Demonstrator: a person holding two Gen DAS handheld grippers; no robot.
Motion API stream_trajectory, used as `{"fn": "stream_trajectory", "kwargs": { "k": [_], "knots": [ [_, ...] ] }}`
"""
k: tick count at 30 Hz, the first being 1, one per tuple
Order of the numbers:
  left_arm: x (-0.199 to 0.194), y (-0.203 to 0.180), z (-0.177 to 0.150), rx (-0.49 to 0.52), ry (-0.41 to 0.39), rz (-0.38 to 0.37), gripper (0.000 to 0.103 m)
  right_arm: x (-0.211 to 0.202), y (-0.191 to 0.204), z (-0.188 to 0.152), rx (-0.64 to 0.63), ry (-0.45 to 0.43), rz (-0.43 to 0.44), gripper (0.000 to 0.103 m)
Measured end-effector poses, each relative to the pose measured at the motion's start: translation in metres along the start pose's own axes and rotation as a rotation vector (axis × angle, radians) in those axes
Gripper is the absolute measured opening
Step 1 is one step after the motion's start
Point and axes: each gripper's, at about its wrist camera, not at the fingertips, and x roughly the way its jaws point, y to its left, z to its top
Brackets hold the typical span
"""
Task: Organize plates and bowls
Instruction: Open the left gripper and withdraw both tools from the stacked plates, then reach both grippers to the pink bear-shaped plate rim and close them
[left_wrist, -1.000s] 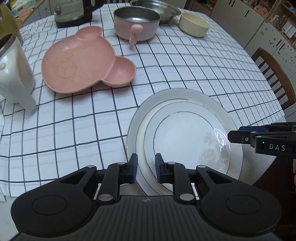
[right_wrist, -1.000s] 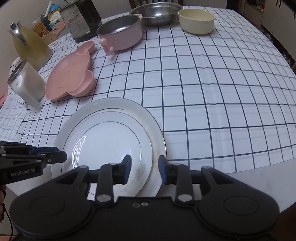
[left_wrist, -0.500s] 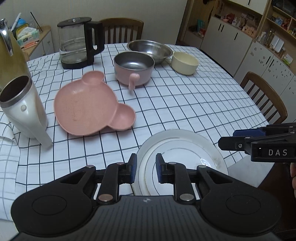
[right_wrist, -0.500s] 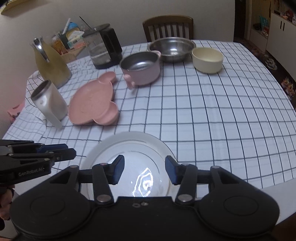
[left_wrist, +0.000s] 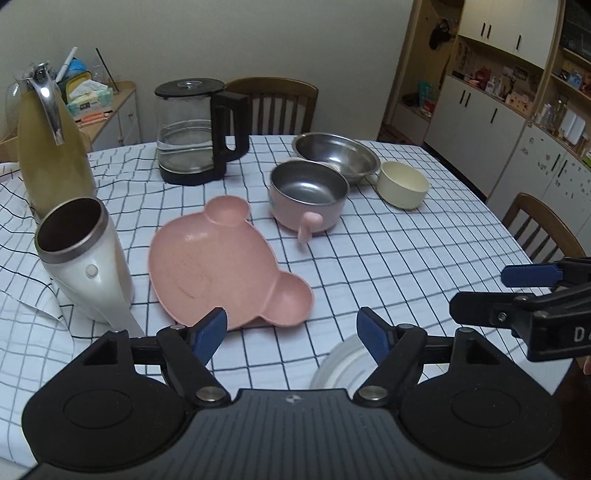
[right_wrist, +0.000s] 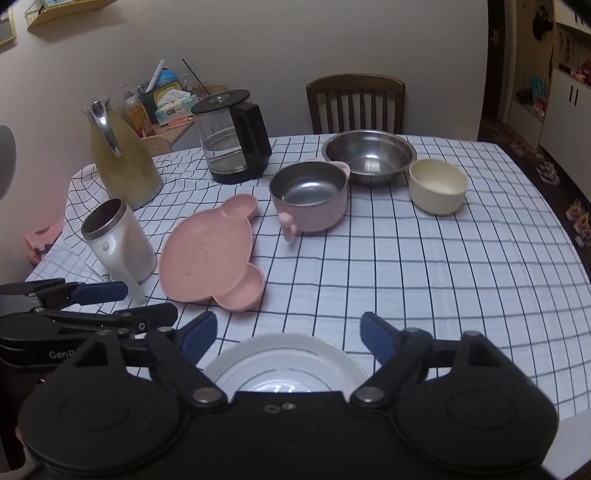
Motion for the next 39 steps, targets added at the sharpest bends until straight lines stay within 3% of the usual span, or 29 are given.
{"fn": "stream_trajectory", "kwargs": {
  "k": [2, 6, 18, 24, 30, 34, 39],
  "knots": [
    [0.003, 0.005, 0.003, -0.013, -0.004, 0.005, 0.077, 0.003, 0.004, 0.005, -0.009, -0.007, -0.002, 0.098],
    [0.009, 0.017, 0.006, -0.042, -0.017, 0.032, 0.077, 0.011, 0.009, 0.013, -0.026, -0.034, -0.002, 0.102],
    [0.057, 0.055, 0.015, -0.106, 0.038, 0.151, 0.077, 0.063, 0.020, 0.035, -0.086, -0.010, 0.013, 0.102],
    [0.088, 0.071, 0.022, -0.152, 0.088, 0.195, 0.077, 0.109, 0.019, 0.047, -0.115, 0.049, 0.038, 0.096],
    [0.113, 0.073, 0.024, -0.133, 0.111, 0.260, 0.077, 0.155, 0.020, 0.060, -0.136, 0.116, 0.058, 0.084],
    [0.119, 0.064, 0.025, -0.086, 0.098, 0.276, 0.076, 0.179, 0.023, 0.066, -0.161, 0.144, 0.066, 0.079],
    [0.113, 0.063, 0.021, -0.134, 0.094, 0.284, 0.069, 0.199, 0.026, 0.071, -0.169, 0.170, 0.087, 0.073]
  ]
}}
